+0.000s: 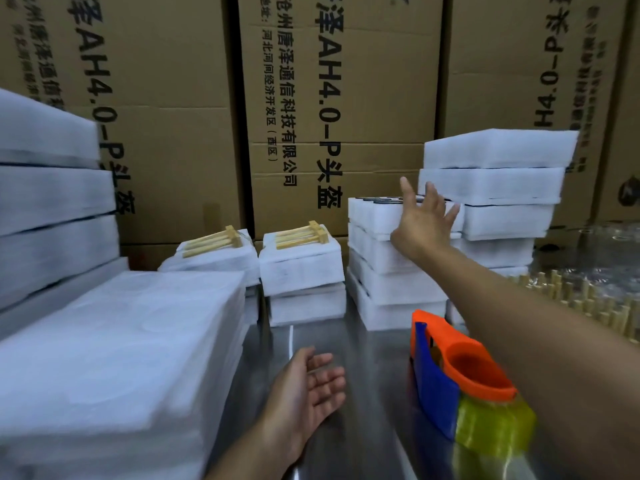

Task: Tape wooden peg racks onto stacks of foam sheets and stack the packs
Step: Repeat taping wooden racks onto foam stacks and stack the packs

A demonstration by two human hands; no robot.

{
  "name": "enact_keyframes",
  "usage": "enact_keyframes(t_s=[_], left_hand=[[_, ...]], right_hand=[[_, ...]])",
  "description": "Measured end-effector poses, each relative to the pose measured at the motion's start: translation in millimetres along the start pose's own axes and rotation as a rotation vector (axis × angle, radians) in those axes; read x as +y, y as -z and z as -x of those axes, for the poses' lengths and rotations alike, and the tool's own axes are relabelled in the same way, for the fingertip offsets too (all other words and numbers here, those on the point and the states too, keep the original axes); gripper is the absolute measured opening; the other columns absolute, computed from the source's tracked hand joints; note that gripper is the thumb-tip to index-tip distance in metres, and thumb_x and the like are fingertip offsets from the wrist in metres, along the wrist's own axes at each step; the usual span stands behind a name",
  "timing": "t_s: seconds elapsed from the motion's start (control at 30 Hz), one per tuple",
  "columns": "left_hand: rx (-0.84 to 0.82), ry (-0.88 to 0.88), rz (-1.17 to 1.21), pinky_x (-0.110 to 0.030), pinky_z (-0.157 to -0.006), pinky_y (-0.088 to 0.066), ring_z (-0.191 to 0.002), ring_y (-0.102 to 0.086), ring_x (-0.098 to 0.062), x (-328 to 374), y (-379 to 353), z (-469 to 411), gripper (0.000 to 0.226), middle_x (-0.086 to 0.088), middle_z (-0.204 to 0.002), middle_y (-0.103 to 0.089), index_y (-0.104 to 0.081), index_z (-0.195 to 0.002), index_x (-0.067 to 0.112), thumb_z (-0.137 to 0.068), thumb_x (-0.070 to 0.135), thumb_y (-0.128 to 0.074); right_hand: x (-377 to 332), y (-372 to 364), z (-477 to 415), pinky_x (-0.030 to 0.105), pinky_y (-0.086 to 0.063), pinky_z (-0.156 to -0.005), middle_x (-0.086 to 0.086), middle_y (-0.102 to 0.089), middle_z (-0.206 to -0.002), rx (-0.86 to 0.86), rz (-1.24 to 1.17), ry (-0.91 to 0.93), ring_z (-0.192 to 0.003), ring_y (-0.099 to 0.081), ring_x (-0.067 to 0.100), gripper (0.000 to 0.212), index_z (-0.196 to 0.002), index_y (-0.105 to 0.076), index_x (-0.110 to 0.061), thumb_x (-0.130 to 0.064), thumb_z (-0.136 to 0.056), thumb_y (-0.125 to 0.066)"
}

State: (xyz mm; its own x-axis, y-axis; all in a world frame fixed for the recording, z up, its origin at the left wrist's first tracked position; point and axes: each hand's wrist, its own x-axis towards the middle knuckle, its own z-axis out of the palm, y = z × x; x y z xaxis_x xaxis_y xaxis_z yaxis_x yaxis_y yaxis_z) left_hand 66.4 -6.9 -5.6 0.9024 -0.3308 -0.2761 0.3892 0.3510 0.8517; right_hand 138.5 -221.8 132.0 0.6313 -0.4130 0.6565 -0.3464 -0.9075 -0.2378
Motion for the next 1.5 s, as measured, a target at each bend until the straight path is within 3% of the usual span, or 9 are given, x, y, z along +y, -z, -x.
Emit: enact_keyframes(t_s=[0.17,0.3,0.8,0.97,1.17,1.23,1.3,1.43,1.5], left_hand=[[0.01,-0.005,-0.003,-0.03,-0.059,-0.045,-0.067,-0.057,-0.022,0.4,0.5,-2.3,0.034,-0.014,-0.078,-0.062,-0.059,-0.092,0.007,-0.098,0.032,-0.036],[0.001,-0.01,0.003,-0.03,-0.061,-0.047,-0.067,-0.057,-0.022,0.1,2.3,-4.4,0.035,-0.015,-0.08,-0.062,-0.059,-0.097,0.006,-0.098,0.033,-0.036],[0.002,-0.129,0.0,-0.028,-0.061,-0.043,-0.069,-0.057,-0.019,8.4,13.8,-7.4,0.034,-0.01,-0.081,-0.064,-0.06,-0.093,0.011,-0.098,0.036,-0.036],[0.053,-0.244,0.084,-0.03,-0.062,-0.044,-0.071,-0.056,-0.021,10.3,17.2,-8.9,0.035,-0.009,-0.082,-0.062,-0.055,-0.088,0.015,-0.098,0.038,-0.031],[0.132,-0.333,0.044,-0.04,-0.106,-0.034,-0.126,-0.046,-0.029,15.6,27.7,-5.8,0.043,-0.012,-0.134,-0.049,-0.048,-0.126,0.018,-0.1,0.043,-0.024],[0.154,-0.286,0.026,-0.024,-0.076,-0.053,-0.088,-0.065,-0.018,20.1,28.2,-5.6,0.039,-0.009,-0.1,-0.064,-0.059,-0.102,0.017,-0.098,0.044,-0.031],[0.049,-0.231,0.049,-0.016,-0.04,-0.046,-0.046,-0.062,-0.02,19.7,23.5,1.3,0.042,-0.012,-0.061,-0.065,-0.063,-0.077,0.011,-0.093,0.041,-0.039],[-0.057,-0.28,0.004,-0.017,-0.035,-0.044,-0.039,-0.061,-0.018,14.2,13.4,2.0,0.045,-0.009,-0.049,-0.063,-0.07,-0.056,0.013,-0.091,0.028,-0.046],[-0.075,-0.238,-0.027,-0.018,-0.036,-0.044,-0.04,-0.061,-0.02,13.6,13.5,2.7,0.038,-0.011,-0.051,-0.064,-0.069,-0.062,0.009,-0.09,0.024,-0.048]], right_hand=[[13.3,3.3,-8.8,0.058,-0.001,-0.113,0.015,-0.018,-0.151,-0.055,0.087,0.133,-0.135,-0.022,0.039,0.063,-0.138,-0.036,-0.03,-0.017,-0.08,-0.058],[12.3,3.9,-8.6,0.042,-0.014,-0.11,0.013,-0.02,-0.139,0.06,-0.026,0.201,-0.117,-0.031,0.04,0.052,-0.12,-0.049,-0.022,-0.002,-0.073,-0.058],[-32.8,81.1,107.0,0.035,-0.019,-0.089,0.015,-0.042,-0.118,0.311,-0.162,0.429,-0.11,-0.037,0.032,0.051,-0.106,-0.062,-0.018,-0.001,-0.059,-0.058],[-36.4,102.2,186.8,0.036,-0.021,-0.086,0.005,-0.032,-0.11,0.305,-0.258,0.479,-0.104,-0.034,0.026,0.051,-0.103,-0.061,-0.024,-0.012,-0.054,-0.059],[-26.8,84.9,249.4,0.036,-0.032,-0.077,0.003,-0.042,-0.097,0.147,-0.227,0.557,-0.086,-0.051,0.026,0.053,-0.092,-0.062,-0.031,-0.025,-0.04,-0.059],[-22.4,68.8,262.0,0.033,-0.044,-0.069,0.002,-0.044,-0.091,0.097,-0.234,0.563,-0.075,-0.056,0.025,0.052,-0.084,-0.064,-0.032,-0.025,-0.032,-0.062],[-18.8,56.1,271.2,0.029,-0.044,-0.062,0.001,-0.042,-0.089,0.065,-0.25,0.539,-0.069,-0.054,0.023,0.049,-0.077,-0.063,-0.031,-0.024,-0.029,-0.06],[-12.4,48.8,273.3,0.03,-0.038,-0.064,0.001,-0.05,-0.084,0.082,-0.271,0.529,-0.073,-0.046,0.02,0.049,-0.078,-0.063,-0.035,-0.023,-0.031,-0.058],[-10.9,48.8,270.7,0.03,-0.042,-0.063,0.001,-0.051,-0.085,0.065,-0.252,0.555,-0.072,-0.052,0.021,0.054,-0.082,-0.064,-0.036,-0.022,-0.029,-0.064]])
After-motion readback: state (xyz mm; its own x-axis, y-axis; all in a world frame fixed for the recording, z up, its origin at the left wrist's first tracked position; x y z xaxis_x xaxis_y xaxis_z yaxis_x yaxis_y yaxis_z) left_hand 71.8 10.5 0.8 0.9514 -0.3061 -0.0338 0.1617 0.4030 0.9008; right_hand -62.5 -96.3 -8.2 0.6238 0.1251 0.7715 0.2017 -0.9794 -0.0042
